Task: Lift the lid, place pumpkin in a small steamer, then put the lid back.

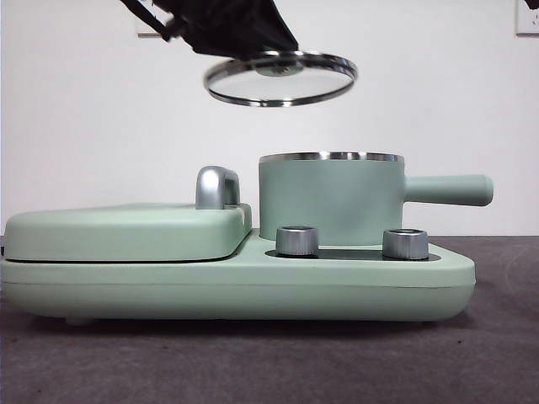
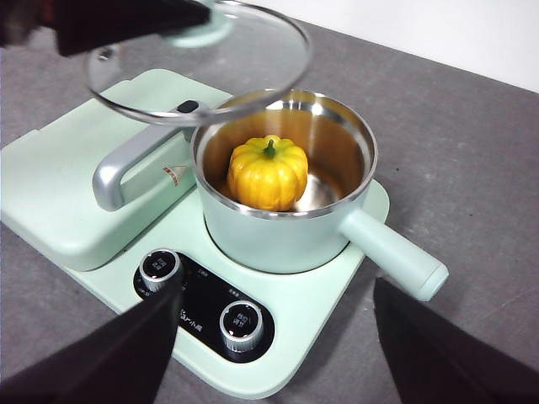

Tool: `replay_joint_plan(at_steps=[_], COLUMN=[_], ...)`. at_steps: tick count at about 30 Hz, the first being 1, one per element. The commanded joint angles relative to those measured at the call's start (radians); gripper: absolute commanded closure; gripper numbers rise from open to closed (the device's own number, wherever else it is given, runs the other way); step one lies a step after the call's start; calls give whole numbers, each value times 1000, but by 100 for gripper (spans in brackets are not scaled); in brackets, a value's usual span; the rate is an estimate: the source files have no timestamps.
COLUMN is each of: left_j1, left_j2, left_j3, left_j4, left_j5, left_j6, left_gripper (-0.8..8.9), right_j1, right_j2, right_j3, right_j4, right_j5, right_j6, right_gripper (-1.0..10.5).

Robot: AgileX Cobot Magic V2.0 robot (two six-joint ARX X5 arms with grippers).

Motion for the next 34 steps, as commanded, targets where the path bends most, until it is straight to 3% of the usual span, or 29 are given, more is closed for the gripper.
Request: replay_joint_plan(at_steps=[1, 16, 34], left_j1=[-19, -47, -47], left_j2=[35, 188, 267], left_j3=[32, 76, 77], left_j4=[58, 180, 264], left_j5=[2, 2, 31], left_j6=[-3, 54, 57], left_gripper=[804, 804, 804], right_j1=[7, 7, 7], right_j2=[5, 5, 5], right_j3=[3, 3, 3], right_j4=[5, -16, -31], right_j5=[0, 0, 0], right_j6=[29, 40, 39], right_gripper=[598, 598, 598])
